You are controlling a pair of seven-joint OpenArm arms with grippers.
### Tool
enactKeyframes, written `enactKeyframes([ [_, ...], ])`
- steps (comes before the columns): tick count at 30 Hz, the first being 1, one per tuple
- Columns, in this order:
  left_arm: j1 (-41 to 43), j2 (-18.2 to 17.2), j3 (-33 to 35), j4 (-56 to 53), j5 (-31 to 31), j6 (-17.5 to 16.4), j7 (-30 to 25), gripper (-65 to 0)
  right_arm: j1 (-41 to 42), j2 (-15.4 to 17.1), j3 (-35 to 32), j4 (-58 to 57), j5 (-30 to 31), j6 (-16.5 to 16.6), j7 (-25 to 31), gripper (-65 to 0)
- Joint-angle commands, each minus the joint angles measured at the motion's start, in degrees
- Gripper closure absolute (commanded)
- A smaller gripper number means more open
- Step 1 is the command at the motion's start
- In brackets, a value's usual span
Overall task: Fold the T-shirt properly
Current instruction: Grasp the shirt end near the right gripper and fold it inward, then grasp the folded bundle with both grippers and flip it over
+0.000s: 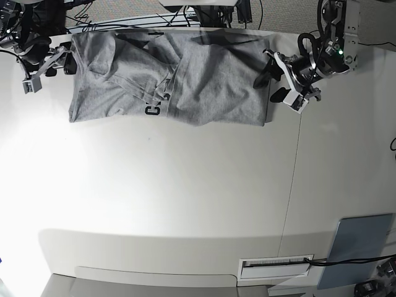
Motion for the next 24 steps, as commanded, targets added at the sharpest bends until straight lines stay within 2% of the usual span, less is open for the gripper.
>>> enactKeyframes([
  [1, -0.1, -0.5, -0.3, 0.9, -1.0, 0.0, -1.2, -34.5, 0.5, 1.0, 0.5, 0.7, 2.3, -1.9, -0.9, -39.5],
  [4, -0.1, -0.3, -0.3, 0.9, -1.0, 0.0, -1.3, -34.5, 3.6, 0.5, 0.5, -1.4, 5.7, -1.9, -7.6, -39.5],
  [6, -0.1, -0.3, -0.3, 0.9, -1.0, 0.0, -1.3, -34.5, 5.6, 0.1, 0.4, -4.5, 8.2, -0.1, -8.8, -39.5],
  [11, -0.1, -0.3, -0.3, 0.9, -1.0, 0.0, -1.2, -34.5, 9.7, 0.0, -2.7, -12.3, 10.9, 1.0, -12.7, -39.5],
  [17, -0.1, -0.3, -0.3, 0.9, -1.0, 0.0, -1.2, -34.5, 10.4, 0.0, -10.0, -14.7, 10.9, 1.3, -12.7, -39.5],
  [21, -0.1, -0.3, -0.3, 0.9, -1.0, 0.0, -1.2, -34.5, 10.3, 0.0, -13.2, -14.7, 10.9, 3.5, -11.9, -39.4],
  [22, -0.1, -0.3, -0.3, 0.9, -1.0, 0.0, -1.2, -34.5, 10.3, 0.0, -13.4, -14.7, 10.9, 3.5, -11.5, -38.5],
  [24, -0.1, -0.3, -0.3, 0.8, -1.0, 0.0, -1.2, -34.2, 10.3, 0.0, -13.3, -14.7, 10.8, 3.5, -10.3, -30.3],
])
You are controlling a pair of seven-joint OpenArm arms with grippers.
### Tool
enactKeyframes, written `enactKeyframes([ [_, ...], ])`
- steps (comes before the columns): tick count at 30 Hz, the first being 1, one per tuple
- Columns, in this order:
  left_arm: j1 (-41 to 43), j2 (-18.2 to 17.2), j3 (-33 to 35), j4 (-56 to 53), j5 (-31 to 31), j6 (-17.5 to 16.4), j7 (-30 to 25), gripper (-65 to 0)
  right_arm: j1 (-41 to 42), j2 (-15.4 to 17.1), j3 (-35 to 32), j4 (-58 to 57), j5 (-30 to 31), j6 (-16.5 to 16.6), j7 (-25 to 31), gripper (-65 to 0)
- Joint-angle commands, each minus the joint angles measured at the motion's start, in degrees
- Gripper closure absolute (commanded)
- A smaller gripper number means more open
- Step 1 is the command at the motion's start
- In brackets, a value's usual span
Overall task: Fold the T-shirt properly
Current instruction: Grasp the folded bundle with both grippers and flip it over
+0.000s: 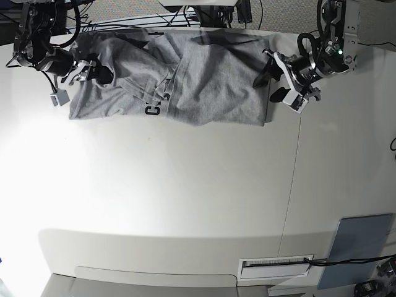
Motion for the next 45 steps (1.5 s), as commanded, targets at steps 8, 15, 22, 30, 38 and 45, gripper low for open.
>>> enactKeyframes([
  [8, -0.1, -0.5, -0.3, 0.8, -1.0, 0.0, -1.2, -32.8, -0.7, 0.4, 1.8, 2.4, -9.4, -0.9, -0.2, 0.0],
  [15, -0.1, -0.5, -0.3, 0.8, -0.8, 0.0, 0.1, -32.8, -0.7, 0.4, 10.4, 20.3, -9.4, -1.3, -3.6, 0.0],
  [22, 0.0, -0.5, -0.3, 0.8, -0.8, 0.0, 0.1, -32.8, -0.7, -6.4, 10.1, 36.0, -10.8, -3.8, -3.2, 0.0],
  [30, 0.0, -0.5, -0.3, 0.8, -0.8, 0.0, 0.8, -32.8, -0.7, -14.2, -5.0, 40.2, -15.0, -4.3, -1.2, 0.0],
  [38, 0.0, -0.5, -0.3, 0.8, -0.5, 1.9, 1.5, -32.8, 1.3, -18.0, -29.0, 40.0, -33.0, -12.0, 4.9, 0.0],
  [45, 0.0, -0.5, -0.3, 0.8, 0.7, 1.9, 1.5, -32.8, 1.5, -20.3, -40.9, 37.0, -37.9, -13.7, 6.5, 0.0],
])
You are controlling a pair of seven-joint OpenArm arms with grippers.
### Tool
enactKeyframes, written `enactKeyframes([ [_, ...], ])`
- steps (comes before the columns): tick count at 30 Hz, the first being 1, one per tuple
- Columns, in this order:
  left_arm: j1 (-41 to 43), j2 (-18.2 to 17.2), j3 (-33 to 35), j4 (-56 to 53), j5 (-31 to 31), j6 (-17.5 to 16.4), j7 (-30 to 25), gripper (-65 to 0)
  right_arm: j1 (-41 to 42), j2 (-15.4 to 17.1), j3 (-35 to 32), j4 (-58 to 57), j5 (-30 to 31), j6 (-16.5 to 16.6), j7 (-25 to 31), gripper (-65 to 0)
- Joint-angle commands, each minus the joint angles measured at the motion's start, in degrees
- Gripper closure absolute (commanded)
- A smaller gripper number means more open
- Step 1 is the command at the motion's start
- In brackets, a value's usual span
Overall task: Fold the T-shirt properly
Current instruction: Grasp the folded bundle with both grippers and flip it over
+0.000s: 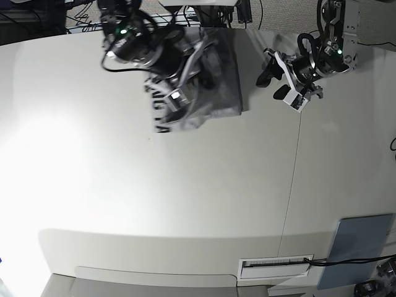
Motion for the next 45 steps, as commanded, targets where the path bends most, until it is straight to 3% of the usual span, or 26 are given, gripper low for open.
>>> enactKeyframes([
  [1, -0.1, -0.5, -0.3, 0.8, -0.8, -0.2, -1.0, -32.8, 0.6, -0.7, -0.9, 0.6, 1.0, 0.3, 1.9, 0.0],
  [9, -0.1, -0.5, -0.3, 0.8, -0.8, -0.2, -0.8, -32.8, 1.6, -1.8, -3.4, -2.2, 1.1, 0.7, 2.0, 0.0],
  [13, -0.1, -0.5, -0.3, 0.8, -0.8, -0.2, -0.9, -32.8, 1.6, -1.8, -3.4, -2.2, 5.8, 4.9, 2.1, 0.0],
  [18, -0.1, -0.5, -0.3, 0.8, -0.1, -0.2, -0.9, -32.8, 1.6, -1.8, -3.4, -2.2, 14.6, 9.7, 2.3, -22.1],
  [22, -0.1, -0.5, -0.3, 0.8, 0.7, 1.7, -0.9, -32.8, 1.6, -1.8, -3.4, -2.2, 18.8, 13.2, 2.3, -23.6],
  [27, -0.3, -0.5, -0.3, 0.9, 0.7, 2.6, -1.6, -32.8, 2.6, -1.8, -3.4, -1.9, 24.1, 13.6, 0.4, -23.6],
  [34, -0.4, -0.5, -5.6, 1.4, -3.0, 2.4, -3.0, -32.8, 4.1, -1.8, 1.2, -1.8, 18.7, 13.4, 0.0, -23.6],
  [37, -0.4, -0.5, -9.5, 2.7, -9.3, -1.0, -1.4, -31.0, 5.4, -1.7, 6.1, -1.8, 11.6, 9.7, 1.9, -22.6],
  [38, -0.4, -0.5, -10.3, 3.1, -11.8, -3.4, 0.1, -27.5, 6.2, -1.6, 7.5, -1.8, 8.0, 7.8, 2.7, -20.8],
  [40, -0.3, -0.5, -10.4, 3.7, -17.2, -9.0, 3.8, -14.5, 8.2, -1.0, 9.4, -2.3, 2.8, 5.0, 3.6, -13.3],
  [42, 0.4, 0.4, -9.4, 3.8, -21.5, -9.3, 6.3, -0.8, 9.9, -0.8, 10.2, -3.9, -0.1, 4.7, 4.2, -5.4],
  [45, 1.7, 2.2, -6.1, 3.8, -21.8, -9.3, 8.0, 0.0, 12.5, -0.8, 10.2, -8.7, -2.3, 4.7, 4.8, 0.0],
])
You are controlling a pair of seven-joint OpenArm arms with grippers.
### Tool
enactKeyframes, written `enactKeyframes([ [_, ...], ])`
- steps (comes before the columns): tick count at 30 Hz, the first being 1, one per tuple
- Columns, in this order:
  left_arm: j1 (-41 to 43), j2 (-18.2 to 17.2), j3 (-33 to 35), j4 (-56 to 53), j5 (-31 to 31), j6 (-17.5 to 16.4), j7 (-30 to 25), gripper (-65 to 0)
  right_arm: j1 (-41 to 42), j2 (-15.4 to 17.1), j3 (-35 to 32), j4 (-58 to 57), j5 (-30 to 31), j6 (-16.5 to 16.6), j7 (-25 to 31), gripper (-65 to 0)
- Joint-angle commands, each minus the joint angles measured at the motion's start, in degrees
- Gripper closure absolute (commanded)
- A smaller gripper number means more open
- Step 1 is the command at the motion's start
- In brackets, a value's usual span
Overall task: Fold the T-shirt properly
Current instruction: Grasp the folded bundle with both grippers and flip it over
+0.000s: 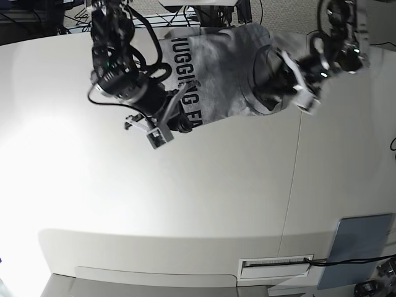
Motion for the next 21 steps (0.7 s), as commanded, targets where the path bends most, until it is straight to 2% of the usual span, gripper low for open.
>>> enactKeyframes([
  [1, 0.4, -0.1, 1.0, 0.9, -1.4, -0.5, 0.2, 0.0, 1.7, -0.1, 0.0, -1.1, -0.4, -0.1, 1.3, 0.0],
  [6, 0.9, 0.0, 5.9, 0.9, 1.7, -0.5, 7.1, 0.0, 7.0, -0.1, 0.0, -11.8, -1.6, 0.0, 1.4, 0.0],
  [11, 1.0, 0.0, 7.2, 0.3, 7.5, -0.5, 8.1, 0.0, 11.2, -0.1, 0.0, -19.6, -2.1, 1.2, 1.1, 0.0],
  [14, 0.9, 0.0, 7.2, -2.4, 14.9, -0.5, 4.2, 0.0, 11.9, -0.1, 0.0, -20.5, -2.1, 1.8, 0.3, 0.0],
  [19, -0.7, 0.0, 7.2, -10.6, 26.2, -0.5, -7.9, 0.0, 11.8, 1.3, 0.0, -20.5, -2.1, 1.9, -0.2, 0.0],
  [21, -2.9, 0.0, 7.2, -14.1, 30.0, 1.0, -11.1, 0.0, 11.8, 2.2, 0.0, -20.4, -2.0, 1.9, -0.5, 0.0],
])
